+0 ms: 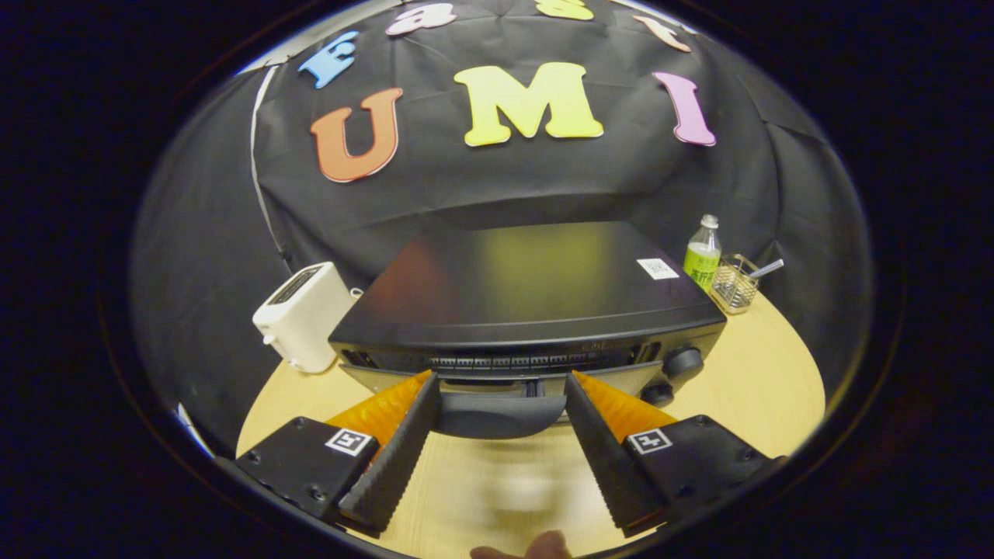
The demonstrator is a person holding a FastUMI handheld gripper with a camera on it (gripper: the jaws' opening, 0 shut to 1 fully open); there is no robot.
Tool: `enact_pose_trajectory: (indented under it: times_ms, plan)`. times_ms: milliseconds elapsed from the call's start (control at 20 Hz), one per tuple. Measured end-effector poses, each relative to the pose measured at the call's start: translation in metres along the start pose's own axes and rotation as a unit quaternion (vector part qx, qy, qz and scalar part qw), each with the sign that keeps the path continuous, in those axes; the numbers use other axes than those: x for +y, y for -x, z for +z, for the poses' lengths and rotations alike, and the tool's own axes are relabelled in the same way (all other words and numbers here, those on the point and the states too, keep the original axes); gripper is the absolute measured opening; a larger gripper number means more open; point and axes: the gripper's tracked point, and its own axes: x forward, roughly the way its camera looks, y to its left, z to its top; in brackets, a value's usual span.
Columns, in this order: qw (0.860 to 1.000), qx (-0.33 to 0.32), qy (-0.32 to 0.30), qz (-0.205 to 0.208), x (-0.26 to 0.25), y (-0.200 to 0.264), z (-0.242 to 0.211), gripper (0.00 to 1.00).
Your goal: Open the toaster oven, put the food inside, and close the toaster oven door.
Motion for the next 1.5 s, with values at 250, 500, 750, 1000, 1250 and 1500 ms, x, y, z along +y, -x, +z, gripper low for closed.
enact_pose_trajectory:
  times_ms: [250,500,750,1000,1250,1500]
  plan:
    - [0.999,0.033,0.023,-0.014,-0.009,0.023,-0.062,1.00]
    - [0.998,0.049,0.039,-0.002,-0.009,0.029,-0.092,1.00]
    - [0.994,0.105,0.030,-0.015,-0.023,0.019,-0.134,1.00]
    - [0.997,0.023,0.073,0.025,0.004,0.050,-0.076,1.00]
    - [0.999,-0.027,0.039,0.015,0.010,0.029,-0.016,1.00]
    - [0.998,-0.054,0.039,-0.011,0.011,-0.006,0.025,1.00]
